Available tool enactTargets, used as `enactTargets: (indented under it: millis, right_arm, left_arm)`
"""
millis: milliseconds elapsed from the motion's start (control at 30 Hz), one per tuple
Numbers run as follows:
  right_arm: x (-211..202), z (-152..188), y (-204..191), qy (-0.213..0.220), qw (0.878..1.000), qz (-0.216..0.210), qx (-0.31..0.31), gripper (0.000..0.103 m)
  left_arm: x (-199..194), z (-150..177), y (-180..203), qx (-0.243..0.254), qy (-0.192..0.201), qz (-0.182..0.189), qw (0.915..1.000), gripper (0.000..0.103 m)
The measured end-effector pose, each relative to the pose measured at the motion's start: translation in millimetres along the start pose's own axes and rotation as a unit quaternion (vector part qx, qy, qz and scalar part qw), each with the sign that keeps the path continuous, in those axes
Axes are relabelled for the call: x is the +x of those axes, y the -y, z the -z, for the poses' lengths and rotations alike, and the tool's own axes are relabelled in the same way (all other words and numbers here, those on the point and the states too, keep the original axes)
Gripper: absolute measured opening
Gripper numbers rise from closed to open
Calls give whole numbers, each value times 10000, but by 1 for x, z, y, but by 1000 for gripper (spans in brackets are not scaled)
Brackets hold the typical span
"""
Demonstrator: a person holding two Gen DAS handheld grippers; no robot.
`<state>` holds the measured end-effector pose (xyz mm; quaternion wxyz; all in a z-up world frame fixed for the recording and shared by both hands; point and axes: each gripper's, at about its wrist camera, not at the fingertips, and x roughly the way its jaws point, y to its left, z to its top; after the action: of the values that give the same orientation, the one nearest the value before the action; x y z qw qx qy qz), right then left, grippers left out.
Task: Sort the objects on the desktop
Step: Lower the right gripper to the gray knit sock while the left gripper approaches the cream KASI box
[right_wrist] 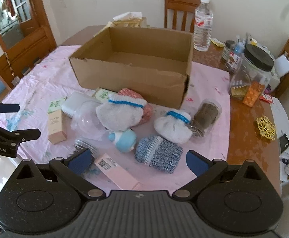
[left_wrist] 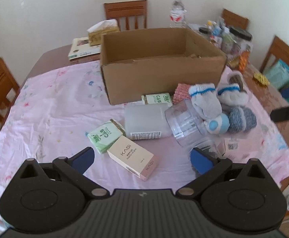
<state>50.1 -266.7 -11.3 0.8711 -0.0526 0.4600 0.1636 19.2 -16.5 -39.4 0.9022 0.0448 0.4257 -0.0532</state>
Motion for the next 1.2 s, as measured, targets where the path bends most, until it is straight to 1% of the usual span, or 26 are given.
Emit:
enactTargets:
  millis: [67, 200, 267, 400, 633, 733, 933, 1133, 1200]
  right_arm:
    - [2, 2, 3, -40, 9999, 38, 120, 103]
    - [6, 7, 3, -60, 9992, 163, 363, 103]
    - [6, 9, 1, -51, 9986, 246, 472, 103]
    - [8, 15, -8, -79, 9960, 412, 793, 103]
    - [12, 23, -32, -176, 9888, 748, 1279, 103]
    - [14, 26, -40, -222, 9851, 898, 1447, 103]
    - [14, 29, -50, -251, 9783, 1116, 1728, 103]
    - [13, 28, -55, -243, 9755, 1229, 1807, 103]
    - [14, 28, -55, -230, 9756, 1231, 1804, 103]
  left_arm:
    - [6, -1, -1, 113, -77, 119, 9998, 102]
    - [22, -4, -9, 283, -300, 531, 9977, 102]
    - [28, -5, -13, 535, -302, 688, 9957, 102]
    - [39, -8, -19, 1085, -284, 945, 9892, 102]
    - [70, -8, -38, 1534, -472, 1454, 9763, 102]
    - [78, -7, -42, 1633, -563, 1684, 9705, 102]
    - [90, -6, -45, 1730, -666, 1989, 9623, 102]
    - [94, -2, -46, 1742, -761, 2173, 9574, 102]
    - [93, -1, -46, 1760, -744, 2130, 9582, 102]
